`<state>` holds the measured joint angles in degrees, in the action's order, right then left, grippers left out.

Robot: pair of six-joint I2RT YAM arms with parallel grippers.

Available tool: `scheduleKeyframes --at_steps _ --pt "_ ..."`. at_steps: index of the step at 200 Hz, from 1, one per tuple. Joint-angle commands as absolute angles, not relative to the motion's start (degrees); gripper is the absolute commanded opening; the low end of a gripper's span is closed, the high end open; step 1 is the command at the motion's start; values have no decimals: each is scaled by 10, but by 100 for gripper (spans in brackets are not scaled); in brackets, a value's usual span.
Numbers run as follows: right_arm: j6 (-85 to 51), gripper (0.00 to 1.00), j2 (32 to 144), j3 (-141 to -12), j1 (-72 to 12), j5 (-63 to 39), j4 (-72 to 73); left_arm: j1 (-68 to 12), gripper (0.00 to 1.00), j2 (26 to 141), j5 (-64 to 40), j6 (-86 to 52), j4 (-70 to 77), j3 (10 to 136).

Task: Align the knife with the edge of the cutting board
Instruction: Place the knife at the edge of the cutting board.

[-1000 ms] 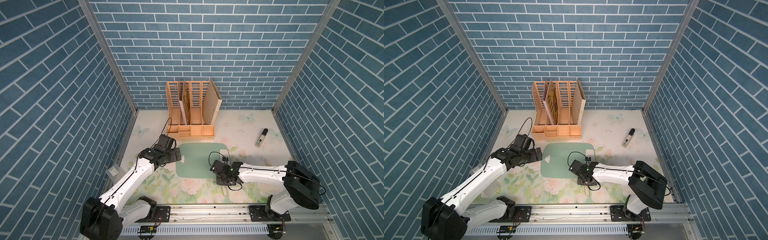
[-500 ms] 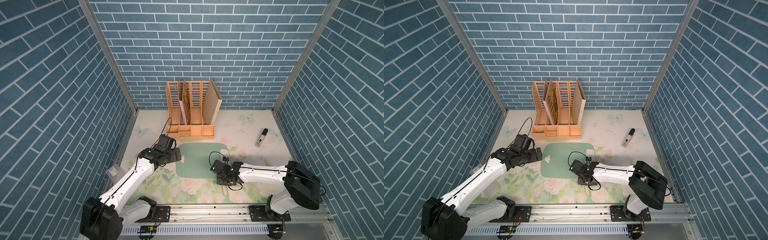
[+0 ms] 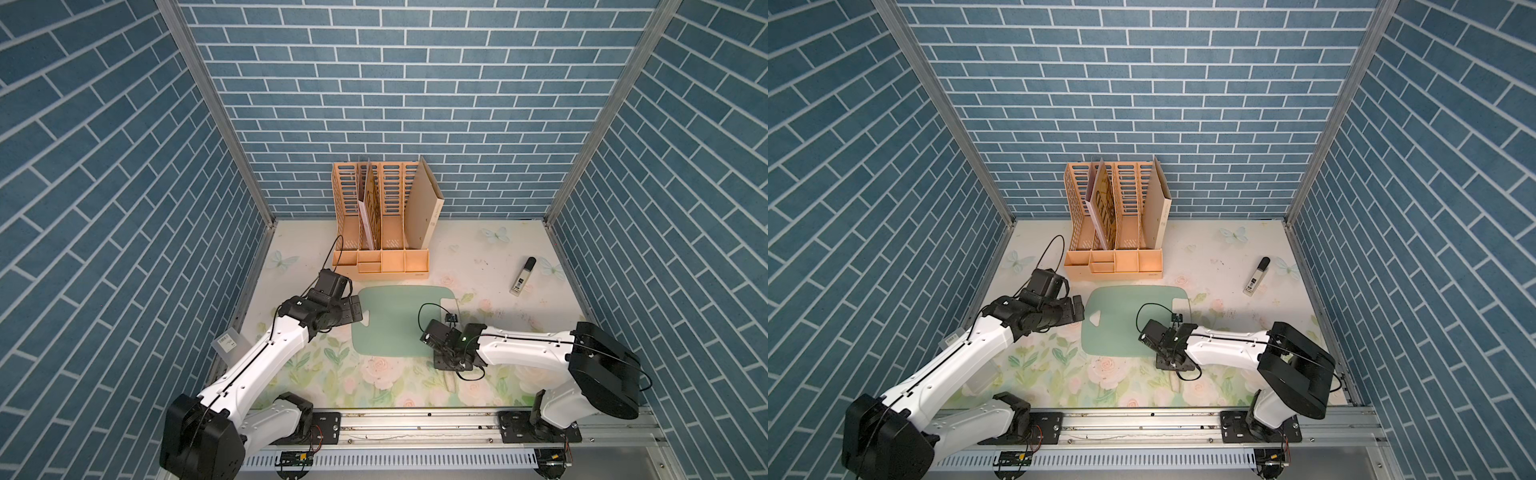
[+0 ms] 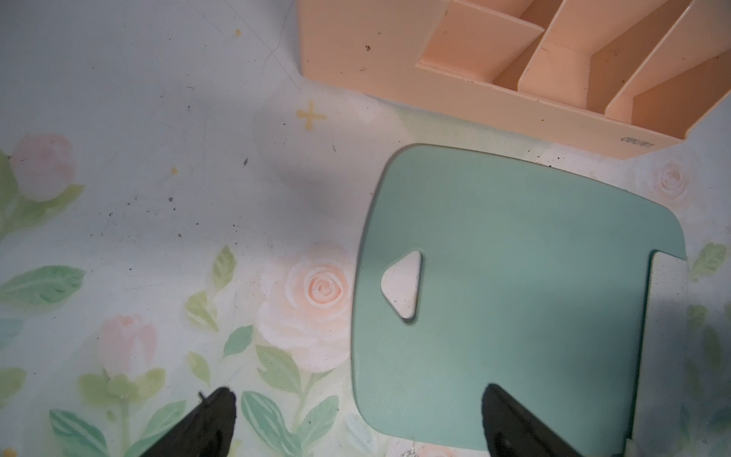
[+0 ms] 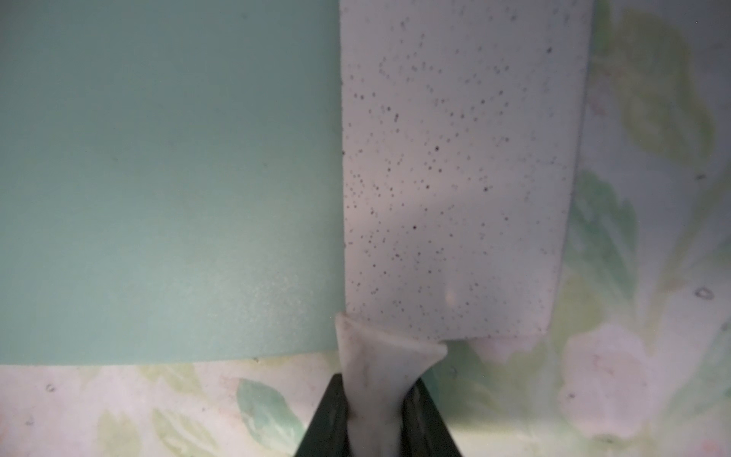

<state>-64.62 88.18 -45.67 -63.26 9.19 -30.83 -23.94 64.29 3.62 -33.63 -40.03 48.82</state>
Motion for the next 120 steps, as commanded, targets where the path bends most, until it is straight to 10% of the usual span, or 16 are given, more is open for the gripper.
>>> scheduleKeyframes --at_steps 1,120 --pt "-644 0 893 -438 -627 97 -348 -243 100 638 41 -333 -409 483" --pt "-638 0 904 -446 -627 84 -347 -243 100 637 41 -333 -409 483"
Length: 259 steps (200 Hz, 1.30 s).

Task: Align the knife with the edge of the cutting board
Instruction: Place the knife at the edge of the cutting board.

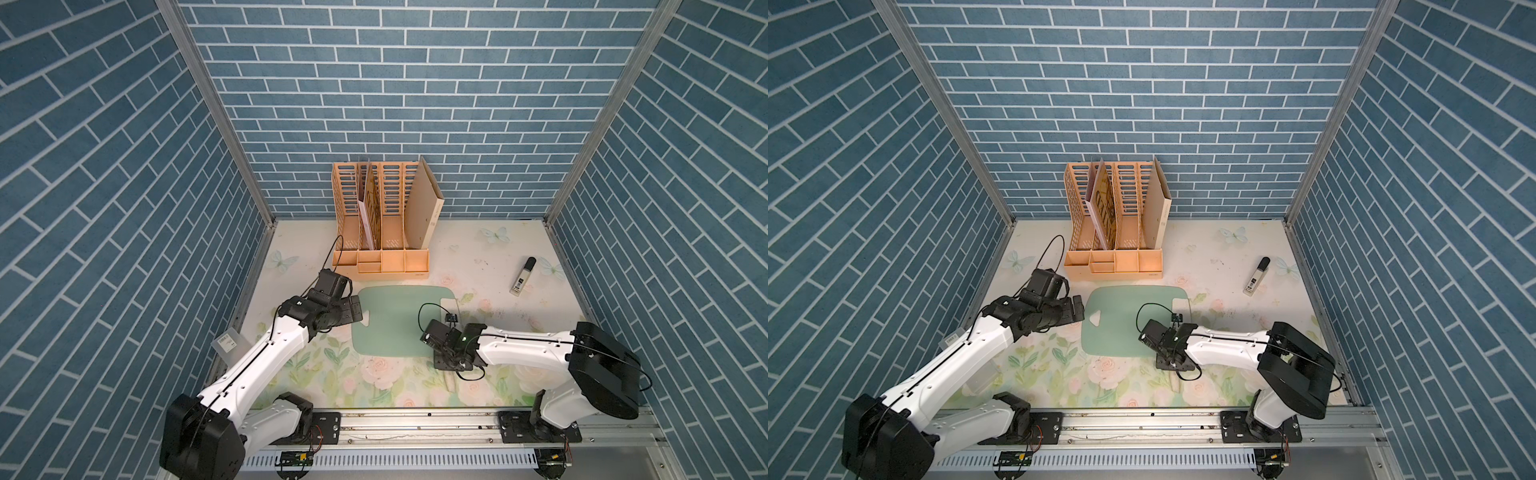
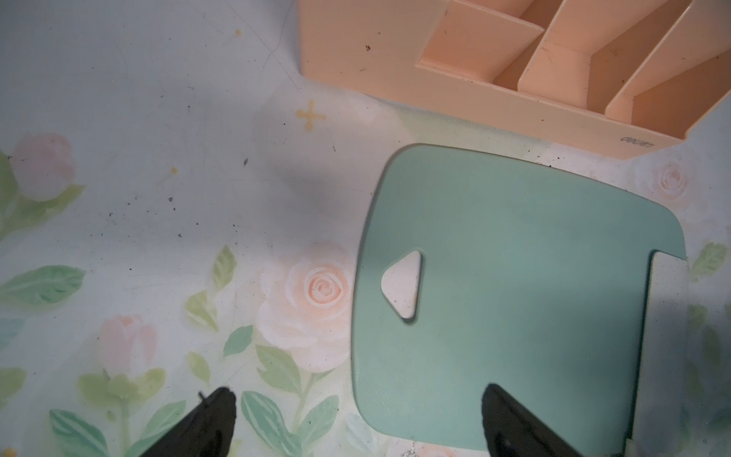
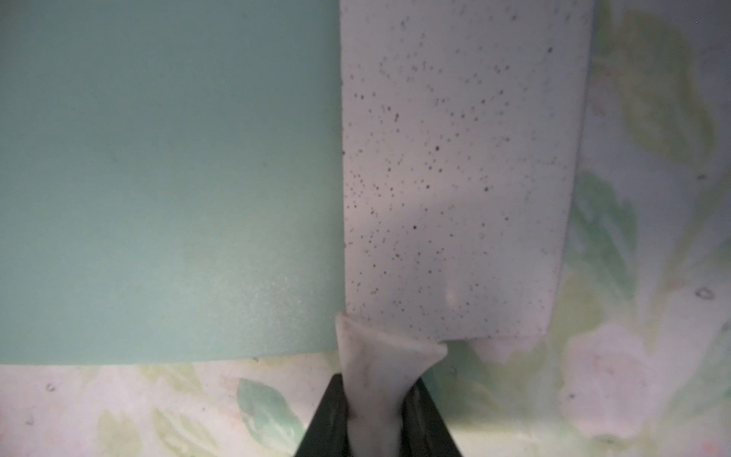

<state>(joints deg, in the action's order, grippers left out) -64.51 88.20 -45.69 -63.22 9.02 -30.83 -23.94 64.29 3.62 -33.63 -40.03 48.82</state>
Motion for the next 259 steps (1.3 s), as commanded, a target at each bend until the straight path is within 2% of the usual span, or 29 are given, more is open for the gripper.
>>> scheduleKeyframes --at_steps 1,37,118,154,185,259 --pt "-639 0 905 -446 -627 84 -347 -243 100 637 41 -332 -409 483" --pt "-634 10 907 -451 -627 83 -349 -243 100 638 40 -332 -409 483" --pt "-627 22 920 -457 -627 79 -350 -243 100 637 41 -333 -408 483" --pt "-627 32 921 -457 -627 75 -347 -244 100 638 42 -332 -409 483" --pt "-627 33 919 -455 -627 72 -346 -243 100 638 44 -334 -409 484" --pt "-628 44 917 -450 -627 70 -340 -244 100 636 44 -335 -410 483"
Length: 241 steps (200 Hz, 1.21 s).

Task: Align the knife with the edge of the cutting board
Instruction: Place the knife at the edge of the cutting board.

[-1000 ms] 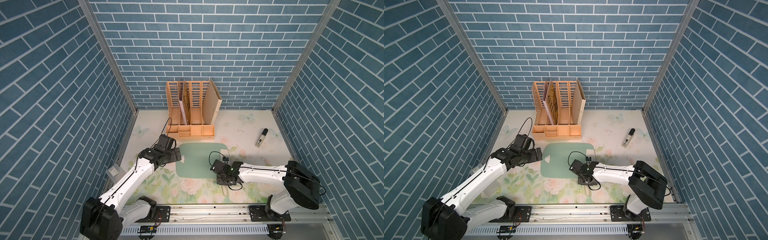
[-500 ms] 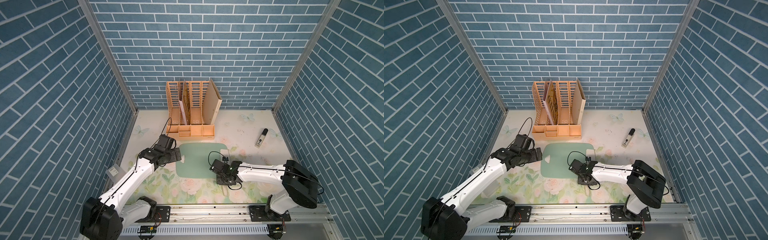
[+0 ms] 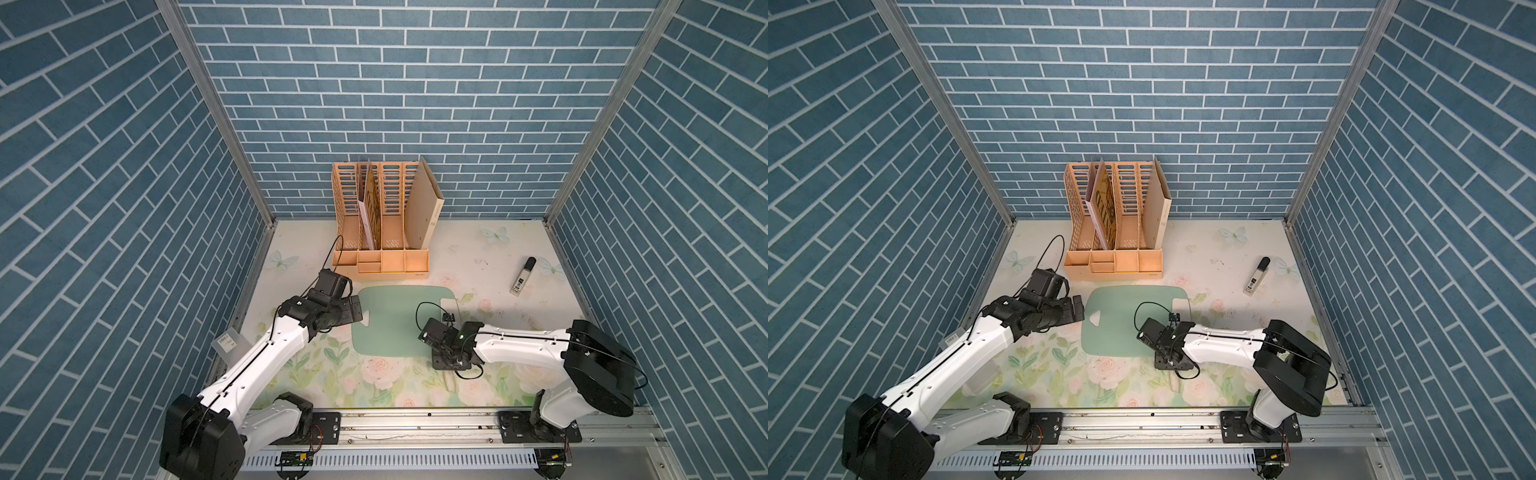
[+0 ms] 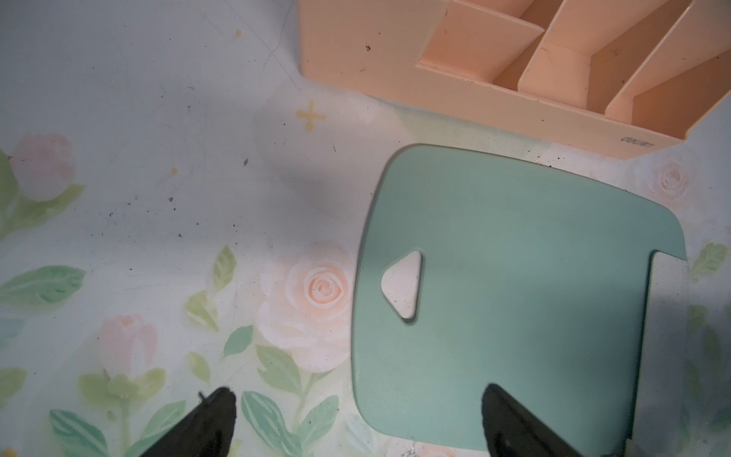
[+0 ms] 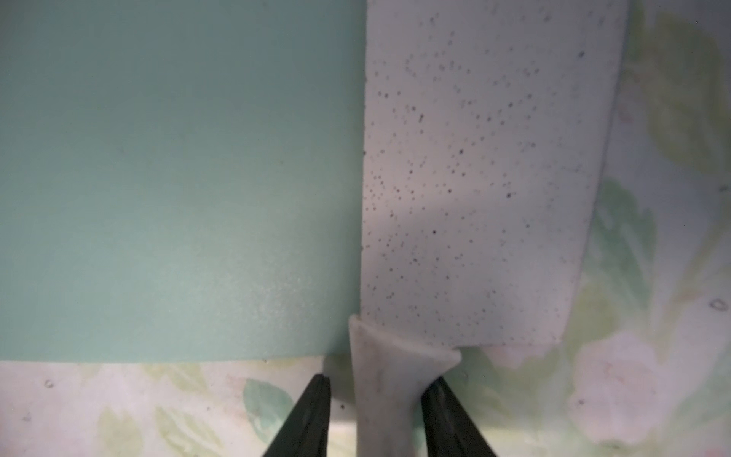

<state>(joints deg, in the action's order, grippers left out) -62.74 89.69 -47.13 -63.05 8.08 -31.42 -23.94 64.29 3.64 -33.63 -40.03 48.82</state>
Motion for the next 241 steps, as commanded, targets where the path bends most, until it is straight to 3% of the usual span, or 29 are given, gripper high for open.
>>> scheduleKeyframes --at_steps 1,241 --pt "-628 45 917 -450 -626 70 -340 -244 100 636 44 -335 -410 483" --pt "-627 52 920 -452 -627 69 -343 -247 100 631 45 -335 -408 483"
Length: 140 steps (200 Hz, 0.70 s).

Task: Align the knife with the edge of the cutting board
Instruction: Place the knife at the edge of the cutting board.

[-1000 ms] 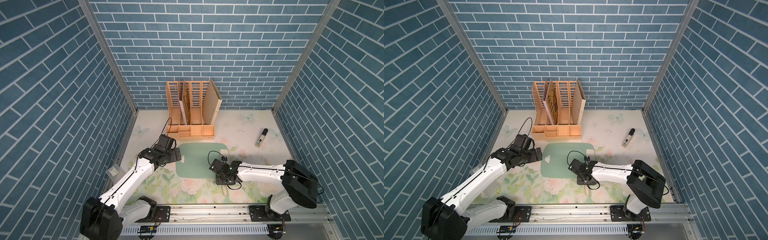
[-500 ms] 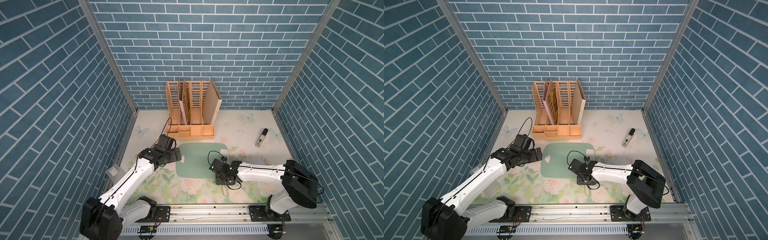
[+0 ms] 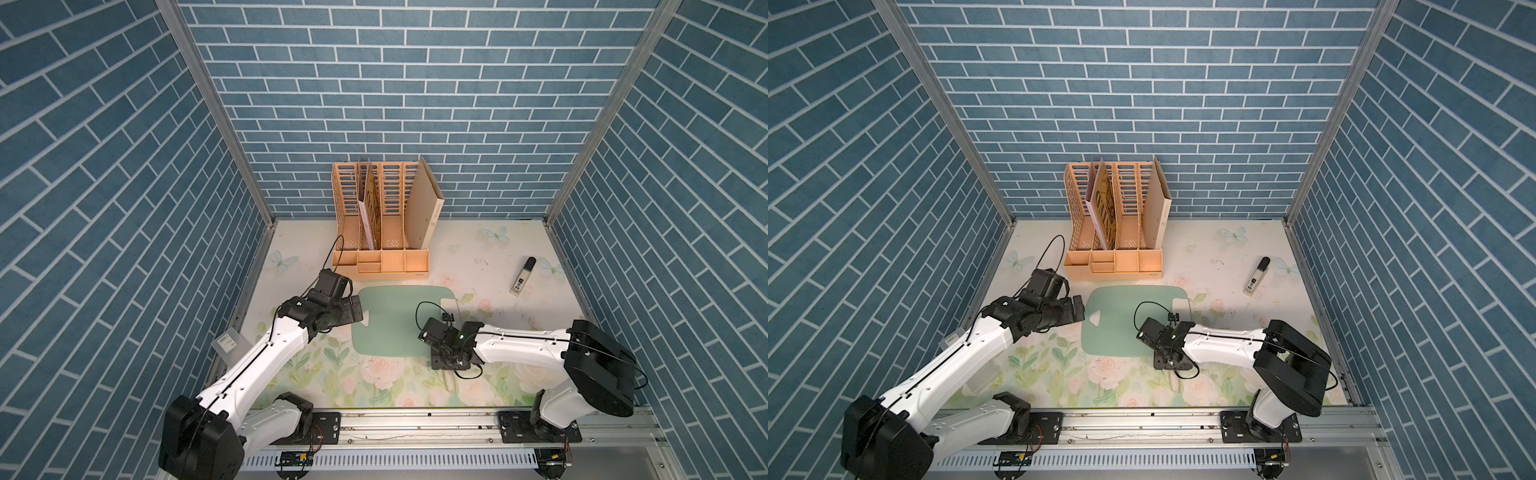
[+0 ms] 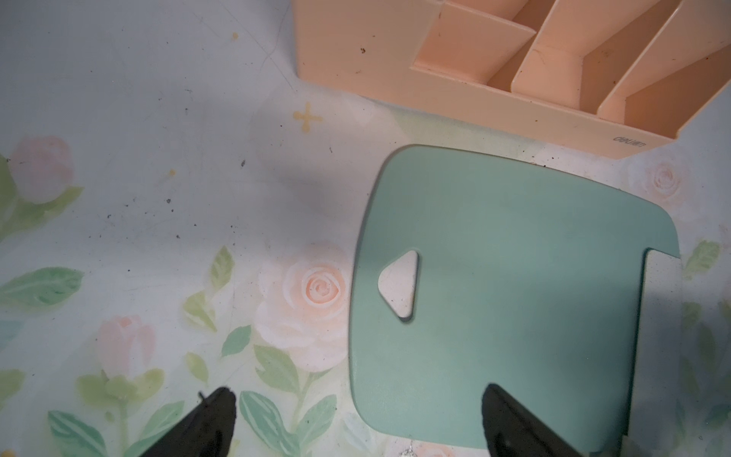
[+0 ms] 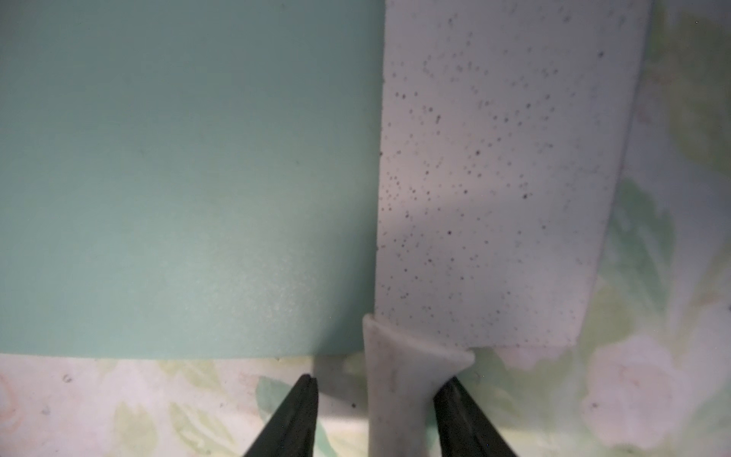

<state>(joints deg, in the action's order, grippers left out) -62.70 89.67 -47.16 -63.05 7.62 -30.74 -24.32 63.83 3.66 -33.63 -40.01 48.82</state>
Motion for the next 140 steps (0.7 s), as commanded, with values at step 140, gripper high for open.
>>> scheduleKeyframes --at_steps 140 --pt "-620 42 926 -465 -627 80 -357 -248 100 636 46 -335 -410 483"
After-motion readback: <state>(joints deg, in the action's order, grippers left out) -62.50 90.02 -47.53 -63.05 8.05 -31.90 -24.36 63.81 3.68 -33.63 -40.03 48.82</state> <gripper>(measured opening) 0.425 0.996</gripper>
